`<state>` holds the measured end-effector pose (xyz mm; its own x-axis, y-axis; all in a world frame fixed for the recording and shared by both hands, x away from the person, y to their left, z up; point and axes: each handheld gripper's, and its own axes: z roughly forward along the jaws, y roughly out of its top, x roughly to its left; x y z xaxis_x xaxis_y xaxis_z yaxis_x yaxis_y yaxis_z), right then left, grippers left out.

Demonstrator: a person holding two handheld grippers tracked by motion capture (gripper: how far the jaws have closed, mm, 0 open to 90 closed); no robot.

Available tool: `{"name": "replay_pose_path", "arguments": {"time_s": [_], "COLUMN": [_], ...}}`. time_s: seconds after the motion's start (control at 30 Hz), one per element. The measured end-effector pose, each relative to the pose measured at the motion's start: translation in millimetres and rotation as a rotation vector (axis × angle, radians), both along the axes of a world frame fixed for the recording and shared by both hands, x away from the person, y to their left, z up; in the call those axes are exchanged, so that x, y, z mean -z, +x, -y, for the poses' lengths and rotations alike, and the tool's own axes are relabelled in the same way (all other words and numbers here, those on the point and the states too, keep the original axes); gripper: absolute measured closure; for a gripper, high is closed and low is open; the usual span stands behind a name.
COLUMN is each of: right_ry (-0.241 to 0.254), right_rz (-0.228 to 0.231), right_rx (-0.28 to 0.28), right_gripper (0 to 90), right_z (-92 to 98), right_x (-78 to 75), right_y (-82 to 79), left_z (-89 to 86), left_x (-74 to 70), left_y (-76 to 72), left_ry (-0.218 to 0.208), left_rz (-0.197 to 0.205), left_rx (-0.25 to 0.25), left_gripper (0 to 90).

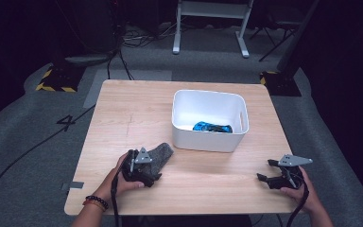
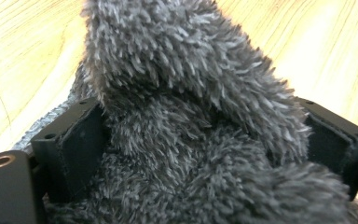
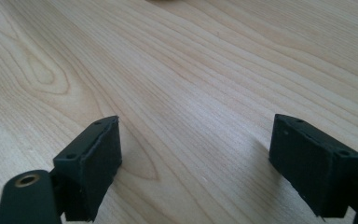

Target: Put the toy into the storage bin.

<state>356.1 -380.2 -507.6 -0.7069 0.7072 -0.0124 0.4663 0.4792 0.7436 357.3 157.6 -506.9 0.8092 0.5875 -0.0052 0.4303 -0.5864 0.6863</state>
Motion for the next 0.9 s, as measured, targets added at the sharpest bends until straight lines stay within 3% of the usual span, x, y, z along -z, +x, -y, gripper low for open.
{"name": "replay_pose_path", "arguments": {"time_s": [0.9], "right_ry": [0.0], "right_rz": [-0.001], "right_rx": [0.013], "right_gripper": [16.9], "right_z": [0.4], "right_x": [-0.1], "right_y": [-0.1], "left_z": [0.2], "left_x": [0.0], "left_y": [0.7], "left_ry": [0.0], "left_rz": [-0.001], "left_rx": [0.004], "left_gripper": [10.6]}}
